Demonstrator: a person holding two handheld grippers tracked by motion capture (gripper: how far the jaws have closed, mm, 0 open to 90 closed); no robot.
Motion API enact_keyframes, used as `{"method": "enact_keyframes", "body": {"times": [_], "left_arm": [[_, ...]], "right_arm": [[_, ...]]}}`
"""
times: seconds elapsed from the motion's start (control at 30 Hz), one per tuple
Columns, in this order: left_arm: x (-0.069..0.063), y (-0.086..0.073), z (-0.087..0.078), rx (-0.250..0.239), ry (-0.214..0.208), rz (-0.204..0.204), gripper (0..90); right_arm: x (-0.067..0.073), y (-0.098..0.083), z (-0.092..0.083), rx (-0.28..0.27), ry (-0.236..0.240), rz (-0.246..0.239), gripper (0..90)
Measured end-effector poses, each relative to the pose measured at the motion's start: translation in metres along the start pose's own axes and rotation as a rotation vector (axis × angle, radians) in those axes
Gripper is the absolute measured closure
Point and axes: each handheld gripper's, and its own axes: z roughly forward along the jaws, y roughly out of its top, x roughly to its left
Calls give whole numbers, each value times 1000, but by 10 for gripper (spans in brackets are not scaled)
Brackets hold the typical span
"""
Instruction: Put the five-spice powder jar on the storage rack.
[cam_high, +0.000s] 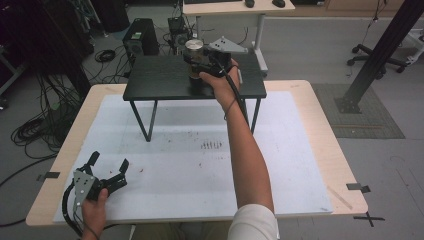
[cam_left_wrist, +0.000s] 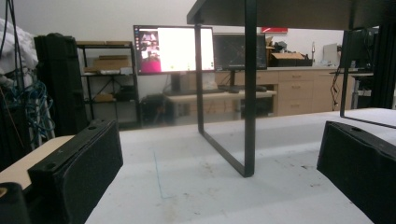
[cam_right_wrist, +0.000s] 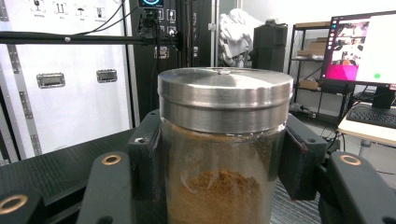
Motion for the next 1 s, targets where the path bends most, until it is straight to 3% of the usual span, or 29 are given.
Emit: {"method": "enact_keyframes", "body": {"times": [0.43, 0.6, 0.7, 0.87, 1.0], "left_arm": [[0, 0, 0, 0, 0, 0, 4], [0, 0, 0, 0, -2, -1, 4], [0, 0, 0, 0, -2, -2, 4], [0, 0, 0, -1, -3, -2, 4], [0, 0, 0, -1, -3, -2, 4]], "right_arm": [[-1, 0, -1, -12, 4, 8, 406], [-1, 1, -1, -25, 13, 19, 324], [0, 3, -3, -35, 13, -7, 230], [2, 7, -9, -65, -11, 26, 105], [4, 7, -18, -81, -15, 36, 81]]}}
